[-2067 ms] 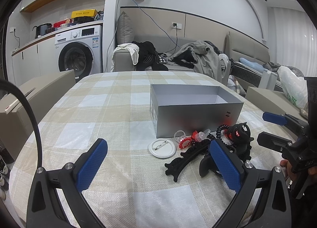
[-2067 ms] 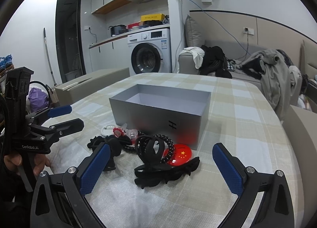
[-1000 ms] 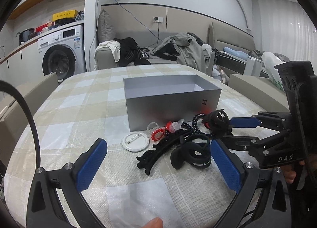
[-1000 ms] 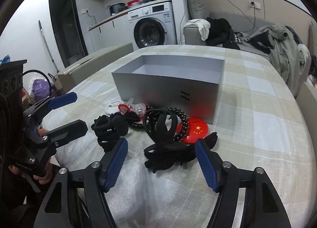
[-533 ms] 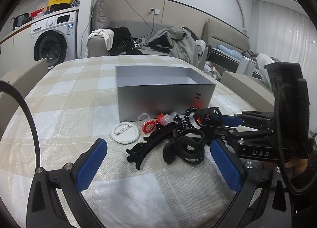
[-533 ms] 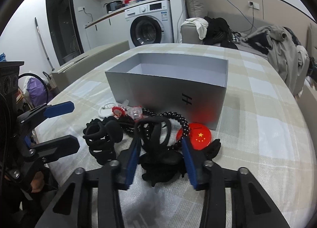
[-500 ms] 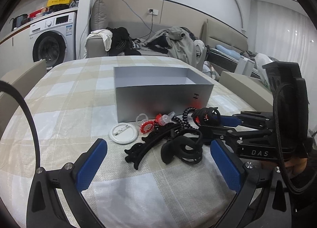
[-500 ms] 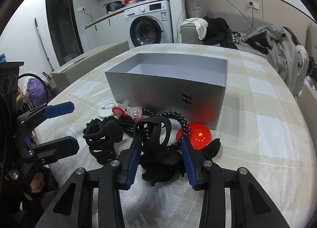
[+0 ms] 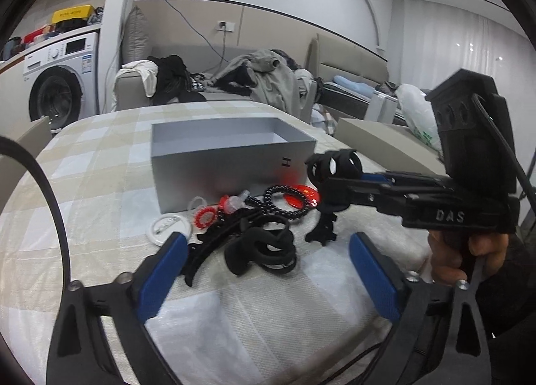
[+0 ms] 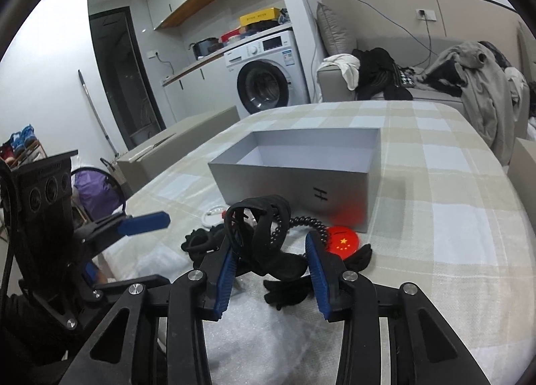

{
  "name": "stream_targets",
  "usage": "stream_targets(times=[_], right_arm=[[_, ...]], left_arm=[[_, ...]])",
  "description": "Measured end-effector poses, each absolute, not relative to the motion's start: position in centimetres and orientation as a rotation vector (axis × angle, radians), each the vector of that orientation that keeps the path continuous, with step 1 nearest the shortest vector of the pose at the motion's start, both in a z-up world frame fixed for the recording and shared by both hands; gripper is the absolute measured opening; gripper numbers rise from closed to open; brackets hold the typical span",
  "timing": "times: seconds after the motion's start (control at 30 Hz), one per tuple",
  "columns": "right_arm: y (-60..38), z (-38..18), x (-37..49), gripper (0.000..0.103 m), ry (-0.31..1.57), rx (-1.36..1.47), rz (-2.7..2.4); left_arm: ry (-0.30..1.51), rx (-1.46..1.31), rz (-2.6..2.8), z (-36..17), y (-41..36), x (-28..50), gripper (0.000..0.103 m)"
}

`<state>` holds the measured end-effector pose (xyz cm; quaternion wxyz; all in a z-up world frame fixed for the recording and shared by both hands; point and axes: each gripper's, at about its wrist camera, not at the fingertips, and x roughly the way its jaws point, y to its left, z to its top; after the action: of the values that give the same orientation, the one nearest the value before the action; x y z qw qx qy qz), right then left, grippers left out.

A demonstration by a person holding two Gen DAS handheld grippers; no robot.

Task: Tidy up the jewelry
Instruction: 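Grasp a black hair clip with the right tool while the left tool grasps another black clip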

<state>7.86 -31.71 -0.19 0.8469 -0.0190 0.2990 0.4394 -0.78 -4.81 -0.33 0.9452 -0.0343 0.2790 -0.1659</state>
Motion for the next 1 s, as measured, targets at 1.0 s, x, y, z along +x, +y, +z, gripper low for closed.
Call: stream_targets(times=[1.0], right_arm=[[-32.0,0.0,8.2,0.039,0.621,-0.02,0.937]], left_arm=[[0.626,-0.036,-0.307,-1.0,-5.9,0.2,0.046]])
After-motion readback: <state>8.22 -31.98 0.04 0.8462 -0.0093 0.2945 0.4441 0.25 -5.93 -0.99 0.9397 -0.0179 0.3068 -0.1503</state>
